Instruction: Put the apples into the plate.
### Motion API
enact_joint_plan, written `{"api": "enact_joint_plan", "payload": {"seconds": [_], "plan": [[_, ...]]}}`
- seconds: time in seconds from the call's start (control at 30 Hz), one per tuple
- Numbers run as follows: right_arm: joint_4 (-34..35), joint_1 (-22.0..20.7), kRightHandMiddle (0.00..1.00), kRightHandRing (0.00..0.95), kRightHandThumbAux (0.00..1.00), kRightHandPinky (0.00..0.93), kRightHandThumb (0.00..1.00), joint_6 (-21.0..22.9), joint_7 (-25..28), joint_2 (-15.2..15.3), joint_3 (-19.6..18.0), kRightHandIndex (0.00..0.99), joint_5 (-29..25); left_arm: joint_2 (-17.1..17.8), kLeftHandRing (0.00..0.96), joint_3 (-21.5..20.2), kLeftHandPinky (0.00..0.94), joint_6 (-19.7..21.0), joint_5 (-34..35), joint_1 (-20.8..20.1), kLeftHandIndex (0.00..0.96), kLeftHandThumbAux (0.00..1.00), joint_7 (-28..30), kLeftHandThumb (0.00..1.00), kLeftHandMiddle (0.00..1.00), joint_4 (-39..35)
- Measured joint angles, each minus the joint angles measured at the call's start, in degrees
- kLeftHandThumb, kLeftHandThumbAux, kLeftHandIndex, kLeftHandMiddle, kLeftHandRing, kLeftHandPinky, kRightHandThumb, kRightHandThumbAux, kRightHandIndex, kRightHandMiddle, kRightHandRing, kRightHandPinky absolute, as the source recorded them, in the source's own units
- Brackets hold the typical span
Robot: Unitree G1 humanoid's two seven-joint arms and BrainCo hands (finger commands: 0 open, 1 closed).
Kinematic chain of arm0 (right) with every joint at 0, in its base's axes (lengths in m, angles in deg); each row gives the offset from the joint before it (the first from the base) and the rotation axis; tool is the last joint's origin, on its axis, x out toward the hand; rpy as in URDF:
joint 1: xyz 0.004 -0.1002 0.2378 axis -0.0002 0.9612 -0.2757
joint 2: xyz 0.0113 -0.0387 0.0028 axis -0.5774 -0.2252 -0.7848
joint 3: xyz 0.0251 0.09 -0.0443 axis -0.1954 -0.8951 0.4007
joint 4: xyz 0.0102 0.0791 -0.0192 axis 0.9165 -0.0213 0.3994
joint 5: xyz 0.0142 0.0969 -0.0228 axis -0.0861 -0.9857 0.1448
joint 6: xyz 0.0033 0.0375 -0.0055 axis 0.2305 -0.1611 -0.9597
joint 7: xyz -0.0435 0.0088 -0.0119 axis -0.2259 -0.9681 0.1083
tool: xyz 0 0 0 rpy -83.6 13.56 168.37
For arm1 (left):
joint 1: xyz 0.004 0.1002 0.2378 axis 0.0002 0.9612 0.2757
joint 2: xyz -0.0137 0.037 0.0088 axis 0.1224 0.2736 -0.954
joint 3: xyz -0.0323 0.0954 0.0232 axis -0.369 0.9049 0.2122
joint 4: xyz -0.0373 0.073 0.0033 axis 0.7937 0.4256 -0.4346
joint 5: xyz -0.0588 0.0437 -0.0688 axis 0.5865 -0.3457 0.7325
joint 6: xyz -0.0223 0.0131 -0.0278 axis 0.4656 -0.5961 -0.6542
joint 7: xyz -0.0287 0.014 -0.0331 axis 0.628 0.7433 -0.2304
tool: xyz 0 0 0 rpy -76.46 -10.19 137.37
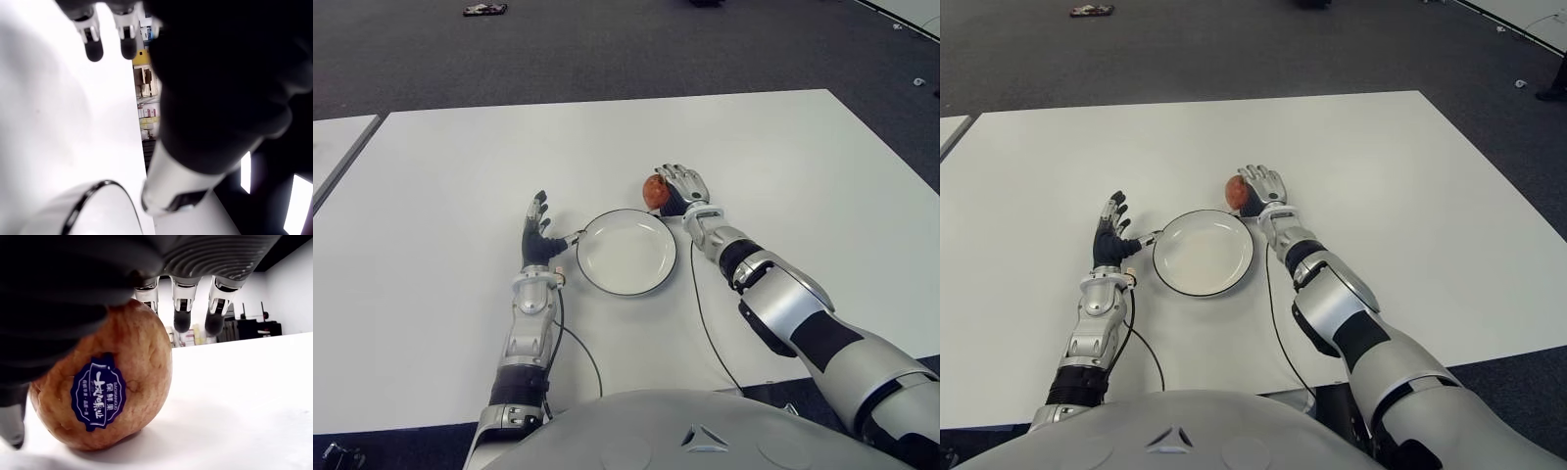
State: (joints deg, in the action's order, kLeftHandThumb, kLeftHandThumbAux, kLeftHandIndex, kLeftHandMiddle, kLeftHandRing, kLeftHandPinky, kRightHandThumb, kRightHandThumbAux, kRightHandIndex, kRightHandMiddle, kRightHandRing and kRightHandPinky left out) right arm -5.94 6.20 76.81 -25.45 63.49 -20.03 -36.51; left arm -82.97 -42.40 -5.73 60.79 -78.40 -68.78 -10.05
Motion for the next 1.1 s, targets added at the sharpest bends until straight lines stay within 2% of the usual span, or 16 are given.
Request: {"api": "enact_joint_plan", "payload": {"seconds": [0.1,0.13,0.17,0.3,0.63,0.77,1.1], "plan": [[0.0,0.0,0.308,0.360,0.628,0.408,0.397,-0.2,-0.4,-0.2,0.0,0.220,0.0,0.0,0.000,0.0,0.033,-0.1,0.0,0.0,0.000,0.346,0.0,0.000,0.000,0.0],[0.0,0.0,0.378,0.455,0.649,0.477,0.554,-0.4,-0.8,-0.2,-0.1,0.278,0.0,0.0,0.000,0.0,0.034,-0.1,0.0,0.0,0.000,0.345,0.0,0.000,0.000,0.0],[0.0,0.1,0.423,0.517,0.662,0.522,0.655,-0.9,-1.2,-0.2,-0.1,0.316,0.0,-0.1,0.000,-0.1,0.034,-0.1,0.0,0.0,0.000,0.344,0.0,0.000,0.000,0.0],[0.0,0.7,0.499,0.629,0.680,0.614,0.799,-2.4,-3.0,-0.2,-0.2,0.367,-0.1,-0.1,0.000,-0.1,0.035,-0.2,0.0,0.0,0.000,0.341,0.0,0.000,0.000,0.1],[0.1,1.9,0.538,0.718,0.680,0.682,0.846,-7.1,-4.3,-0.1,-1.1,0.392,-0.6,-0.1,0.000,-0.1,0.036,-0.5,-0.1,0.1,0.000,0.338,0.0,0.000,0.000,0.0],[0.1,2.0,0.533,0.748,0.680,0.735,0.849,-7.6,-3.8,-0.1,-1.9,0.392,-1.0,-0.1,0.000,-0.1,0.036,-0.6,-0.1,0.1,0.000,0.337,0.0,0.000,0.000,0.0],[0.2,2.0,0.528,0.791,0.681,0.787,0.851,-8.2,-2.0,-0.1,-3.8,0.390,-1.4,-0.1,0.000,-0.2,0.032,-0.8,0.0,0.2,0.000,0.335,0.0,0.000,0.000,0.0]]}}
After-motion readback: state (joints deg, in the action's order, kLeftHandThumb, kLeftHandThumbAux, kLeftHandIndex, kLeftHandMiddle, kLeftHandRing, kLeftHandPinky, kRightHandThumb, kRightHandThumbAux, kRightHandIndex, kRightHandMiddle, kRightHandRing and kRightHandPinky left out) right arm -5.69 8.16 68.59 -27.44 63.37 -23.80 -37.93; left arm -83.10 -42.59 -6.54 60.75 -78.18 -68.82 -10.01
